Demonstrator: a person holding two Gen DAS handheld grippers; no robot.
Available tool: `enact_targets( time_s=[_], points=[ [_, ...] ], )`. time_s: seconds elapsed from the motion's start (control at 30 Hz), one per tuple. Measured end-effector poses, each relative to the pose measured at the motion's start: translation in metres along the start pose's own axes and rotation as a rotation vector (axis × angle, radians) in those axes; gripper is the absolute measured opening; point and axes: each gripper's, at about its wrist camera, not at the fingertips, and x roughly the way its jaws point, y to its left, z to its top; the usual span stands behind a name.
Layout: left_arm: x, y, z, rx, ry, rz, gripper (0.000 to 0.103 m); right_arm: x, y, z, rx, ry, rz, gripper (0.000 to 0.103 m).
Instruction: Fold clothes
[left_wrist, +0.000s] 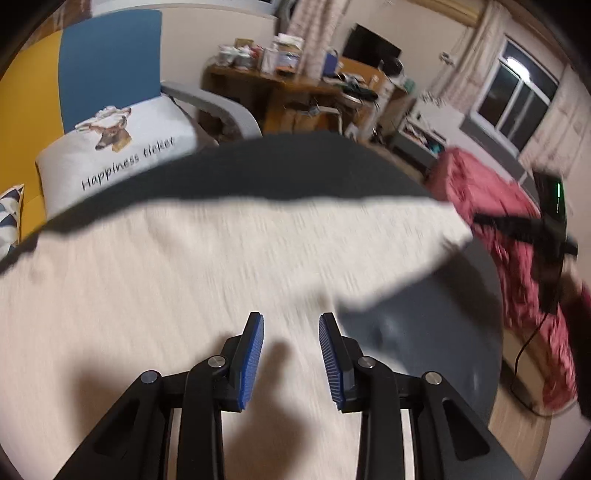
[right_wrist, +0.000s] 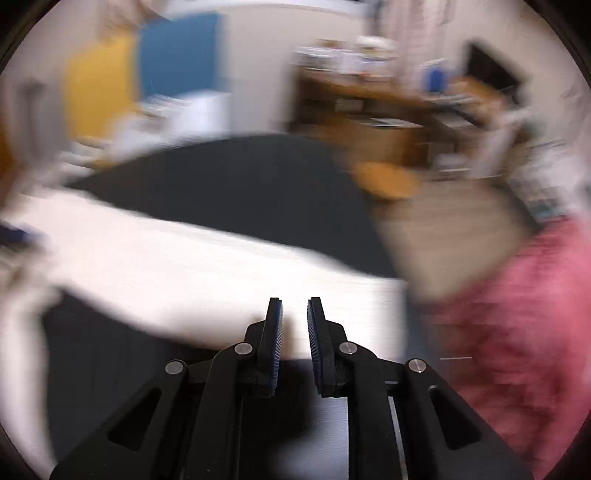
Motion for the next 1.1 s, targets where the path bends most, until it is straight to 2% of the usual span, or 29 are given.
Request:
enact_targets(
  time_s=[0.07, 0.17, 0.27, 0.4, 0.5, 0.63, 0.73, 0.83, 0.97, 1.0, 1.07, 1.1],
  points=[
    [-0.006, -0.006, -0.022, -0.021, 0.007, -0.03, 0.031, 0.005, 0.037, 0.002, -0.042, 0.002, 0.113, 0.016],
    [-0.012, -0.02, -0.038, -0.021, -0.019, -0.05, 0.031, 0.021, 0.098, 0.007, -0.102, 0.014, 0.287, 0.016],
    [-0.006, -0.031, -0.043, -0.033, -0.01, -0.081, 0.031, 0.045, 0.146, 0.018, -0.166, 0.034, 0.338, 0.016],
    [0.0, -0.038, -0.049, -0.023, 0.007, -0.086, 0.031, 0.08, 0.183, 0.032, -0.221, 0.098, 0.277, 0.016],
    [0.003, -0.041, -0.053, -0.014, 0.017, -0.087, 0.031, 0.111, 0.192, 0.035, -0.281, 0.179, 0.114, 0.016],
    [0.006, -0.043, -0.058, -0.013, 0.024, -0.095, 0.031, 0.124, 0.177, 0.038, -0.223, 0.195, 0.124, 0.013],
    [-0.018, -0.029, -0.068, -0.104, -0.049, -0.153, 0.031, 0.114, 0.172, 0.04, -0.18, 0.184, 0.135, 0.014],
    [-0.034, -0.016, -0.082, -0.138, -0.077, -0.11, 0.031, 0.071, 0.179, 0.031, -0.155, 0.09, 0.305, 0.016],
    [-0.037, -0.006, -0.094, -0.159, -0.075, -0.076, 0.031, 0.044, 0.184, -0.001, -0.064, 0.138, 0.555, 0.016],
    [-0.037, -0.006, -0.095, -0.156, -0.075, -0.075, 0.031, 0.043, 0.184, -0.012, -0.032, 0.152, 0.582, 0.016],
    [-0.034, -0.011, -0.094, -0.126, -0.08, -0.071, 0.031, 0.041, 0.182, -0.031, 0.005, 0.157, 0.543, 0.016],
    [-0.032, -0.013, -0.091, -0.107, -0.082, -0.072, 0.031, 0.042, 0.179, -0.037, 0.039, 0.155, 0.561, 0.016]
  ],
)
